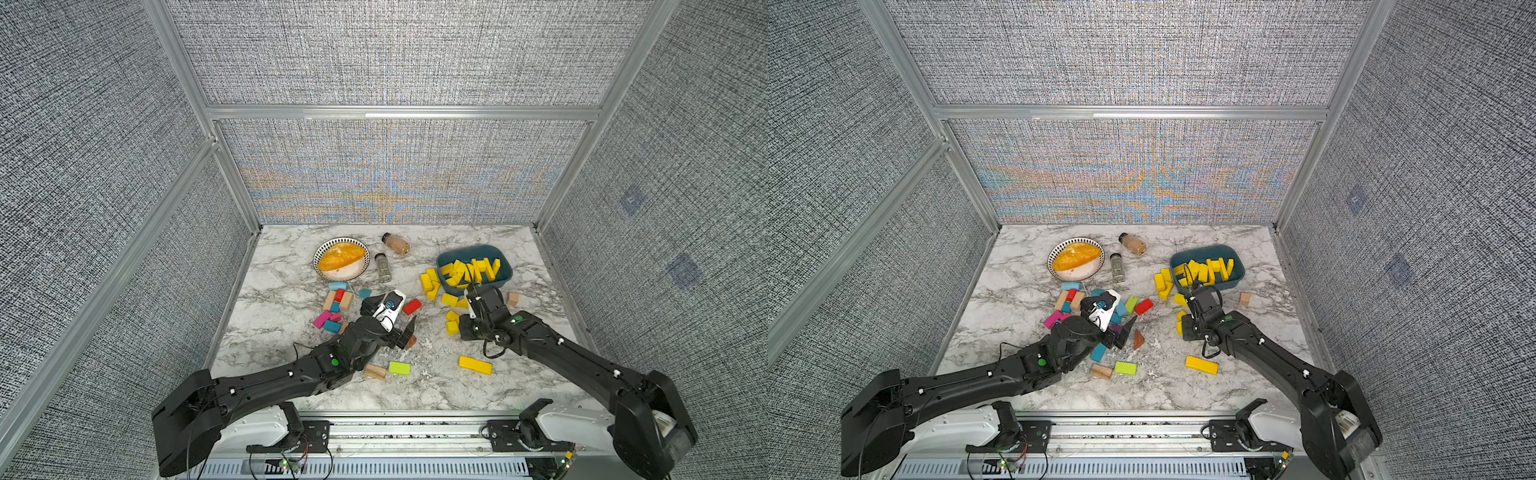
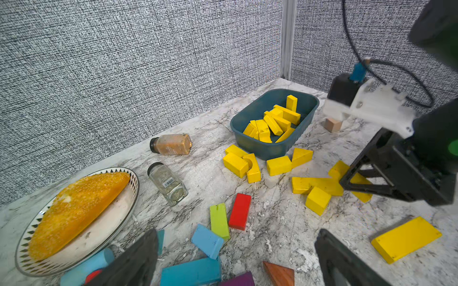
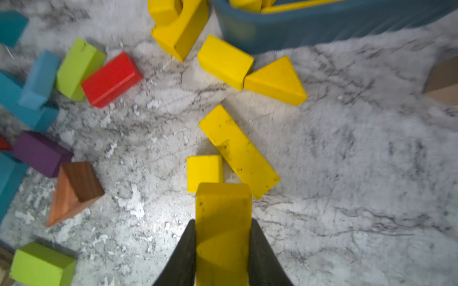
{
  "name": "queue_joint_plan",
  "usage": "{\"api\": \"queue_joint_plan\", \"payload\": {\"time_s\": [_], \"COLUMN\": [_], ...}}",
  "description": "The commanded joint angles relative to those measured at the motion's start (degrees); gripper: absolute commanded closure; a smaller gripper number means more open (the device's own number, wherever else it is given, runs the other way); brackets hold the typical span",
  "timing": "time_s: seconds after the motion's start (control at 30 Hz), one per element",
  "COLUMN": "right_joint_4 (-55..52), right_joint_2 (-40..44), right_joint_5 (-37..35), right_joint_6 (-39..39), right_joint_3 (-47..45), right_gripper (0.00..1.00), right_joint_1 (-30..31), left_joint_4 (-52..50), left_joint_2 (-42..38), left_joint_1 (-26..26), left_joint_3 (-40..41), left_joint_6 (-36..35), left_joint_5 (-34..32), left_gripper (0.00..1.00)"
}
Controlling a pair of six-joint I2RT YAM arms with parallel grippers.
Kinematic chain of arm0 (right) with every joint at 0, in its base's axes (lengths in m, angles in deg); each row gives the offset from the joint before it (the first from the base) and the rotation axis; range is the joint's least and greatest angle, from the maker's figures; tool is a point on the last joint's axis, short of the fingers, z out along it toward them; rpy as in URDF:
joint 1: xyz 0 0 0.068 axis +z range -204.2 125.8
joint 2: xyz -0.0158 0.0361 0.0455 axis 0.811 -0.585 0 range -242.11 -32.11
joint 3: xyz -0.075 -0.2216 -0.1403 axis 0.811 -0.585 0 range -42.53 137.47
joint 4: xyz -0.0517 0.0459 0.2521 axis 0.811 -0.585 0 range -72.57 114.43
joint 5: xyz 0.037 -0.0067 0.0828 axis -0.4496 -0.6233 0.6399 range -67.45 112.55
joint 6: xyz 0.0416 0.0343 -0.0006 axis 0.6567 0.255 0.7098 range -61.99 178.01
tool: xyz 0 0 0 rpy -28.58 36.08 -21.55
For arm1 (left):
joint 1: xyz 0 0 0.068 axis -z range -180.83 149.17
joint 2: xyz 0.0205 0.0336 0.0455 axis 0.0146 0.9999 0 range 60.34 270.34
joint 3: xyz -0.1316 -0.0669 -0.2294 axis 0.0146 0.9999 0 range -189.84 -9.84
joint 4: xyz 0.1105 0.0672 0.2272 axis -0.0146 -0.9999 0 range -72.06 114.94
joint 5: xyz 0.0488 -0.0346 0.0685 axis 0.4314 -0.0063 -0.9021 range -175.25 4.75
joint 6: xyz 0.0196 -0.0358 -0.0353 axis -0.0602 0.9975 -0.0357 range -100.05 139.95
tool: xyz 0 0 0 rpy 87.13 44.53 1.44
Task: Pick out the yellow building blocks
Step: Pick up the building block from the center of the board, then place the building block in the storage box.
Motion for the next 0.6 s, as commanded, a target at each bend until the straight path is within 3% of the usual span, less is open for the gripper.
{"api": "queue_joint_plan", "payload": {"time_s": [0.0,0.1,0.23,0.43,0.57], "right_joint_4": [3.9,7.4,10.5,12.5,12.4], "right_joint_2": [-0.3,-3.2,-10.3,-23.0,-30.6], "right_joint_5": [-3.0,-2.6,-0.3,1.8,1.7], "right_joint_6": [-0.4,-2.3,-4.8,-7.6,-9.2], "right_joint_3": [2.4,7.3,13.1,21.4,27.0], "right_gripper": [0.8,0.8,0.81,0.81,0.82], "right_joint_1": [-2.5,-7.2,-14.0,-19.9,-22.1], "left_joint_4": [-0.2,-2.6,-13.4,-16.7,-18.1], "left_joint_2": [0.5,0.8,1.8,1.6,2.1], "left_joint_1": [-0.1,-0.1,-0.3,-0.7,-1.5], "left_joint_3": [-0.2,-1.1,-3.7,-3.9,-3.9], "left_joint_6": [1.2,3.0,10.6,13.2,18.7], "left_joint_5": [-3.6,-8.0,-22.2,-25.6,-30.1], "left_gripper": [0.0,0.0,0.0,0.0,0.0]}}
